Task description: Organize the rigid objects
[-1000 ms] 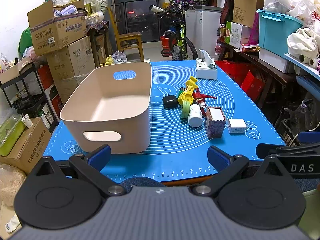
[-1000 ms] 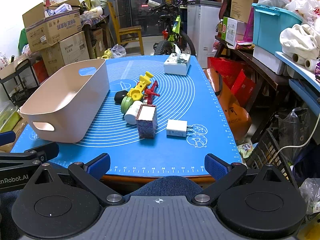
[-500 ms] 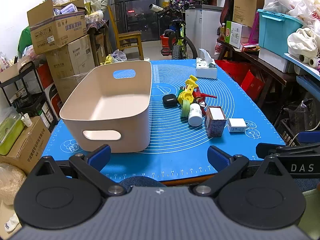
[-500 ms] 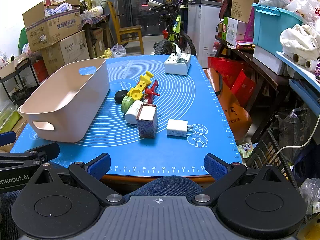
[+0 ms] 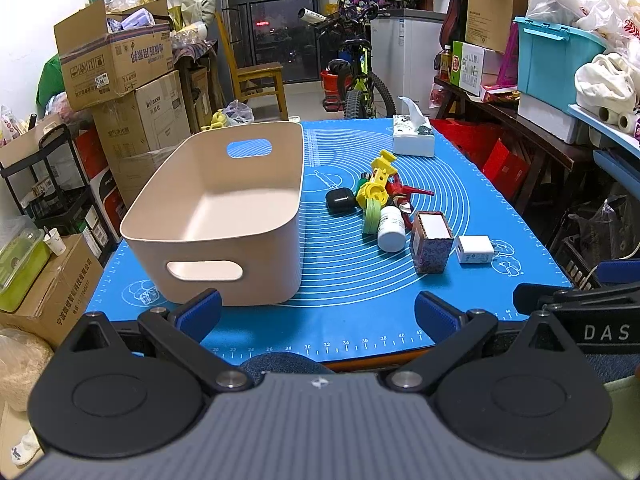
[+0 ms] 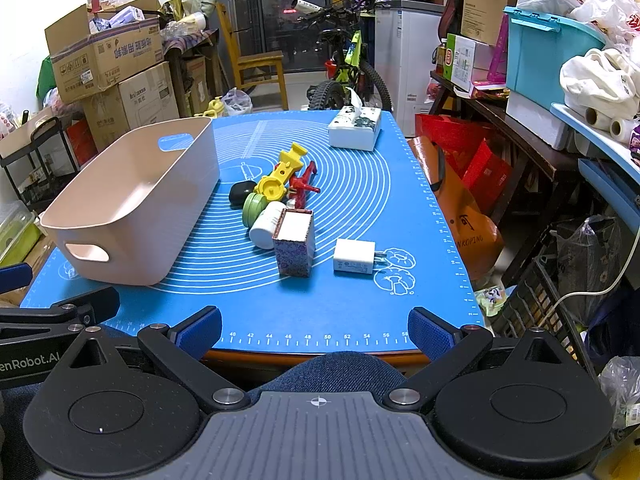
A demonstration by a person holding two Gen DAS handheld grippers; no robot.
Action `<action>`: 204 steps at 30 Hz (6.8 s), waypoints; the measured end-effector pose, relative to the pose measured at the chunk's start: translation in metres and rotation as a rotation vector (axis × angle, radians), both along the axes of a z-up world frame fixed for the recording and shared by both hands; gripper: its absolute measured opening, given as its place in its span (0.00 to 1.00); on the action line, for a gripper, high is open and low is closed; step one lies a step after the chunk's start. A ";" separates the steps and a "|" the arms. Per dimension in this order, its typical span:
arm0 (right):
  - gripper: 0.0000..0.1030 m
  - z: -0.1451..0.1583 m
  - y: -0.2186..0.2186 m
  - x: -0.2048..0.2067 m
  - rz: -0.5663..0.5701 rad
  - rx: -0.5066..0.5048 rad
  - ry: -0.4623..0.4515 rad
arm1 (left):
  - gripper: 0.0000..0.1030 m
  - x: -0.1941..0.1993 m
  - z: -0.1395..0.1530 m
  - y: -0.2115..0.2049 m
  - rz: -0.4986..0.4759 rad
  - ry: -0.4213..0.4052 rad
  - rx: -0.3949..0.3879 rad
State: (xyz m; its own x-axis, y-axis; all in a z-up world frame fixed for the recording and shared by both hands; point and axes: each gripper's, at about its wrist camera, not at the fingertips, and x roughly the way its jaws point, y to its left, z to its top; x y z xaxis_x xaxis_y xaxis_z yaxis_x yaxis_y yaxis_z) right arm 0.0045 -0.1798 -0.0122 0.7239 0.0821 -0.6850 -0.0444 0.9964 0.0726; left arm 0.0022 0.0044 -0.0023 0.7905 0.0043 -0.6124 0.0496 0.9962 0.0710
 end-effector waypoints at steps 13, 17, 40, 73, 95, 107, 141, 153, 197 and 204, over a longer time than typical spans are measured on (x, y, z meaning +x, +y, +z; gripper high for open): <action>0.96 -0.001 0.002 0.000 0.000 0.003 0.003 | 0.98 -0.001 0.000 0.001 0.000 -0.001 0.004; 0.96 -0.001 0.003 0.002 -0.006 0.001 0.009 | 0.98 -0.001 0.001 0.004 0.000 -0.005 0.004; 0.96 0.033 -0.010 0.046 -0.045 0.084 -0.009 | 0.99 0.047 0.059 0.066 0.165 -0.092 0.012; 0.97 -0.060 -0.033 0.192 -0.241 0.019 0.191 | 0.98 0.186 0.005 0.210 0.250 0.236 -0.020; 0.88 -0.106 -0.037 0.205 -0.298 0.050 0.284 | 0.25 0.212 -0.031 0.207 0.174 0.414 -0.022; 0.63 -0.106 -0.035 0.202 -0.275 0.088 0.237 | 0.06 0.209 -0.032 0.203 0.143 0.410 -0.058; 0.63 0.031 0.153 0.267 0.302 0.107 -0.133 | 0.08 0.212 -0.036 0.199 0.160 0.417 -0.042; 0.63 -0.016 0.215 0.265 0.428 -0.001 0.103 | 0.08 0.211 -0.036 0.199 0.152 0.416 -0.034; 0.80 -0.037 0.049 0.246 0.032 -0.010 0.322 | 0.08 0.211 -0.036 0.199 0.161 0.416 -0.041; 0.80 -0.064 0.055 0.247 0.033 -0.043 0.410 | 0.08 0.211 -0.036 0.199 0.161 0.416 -0.040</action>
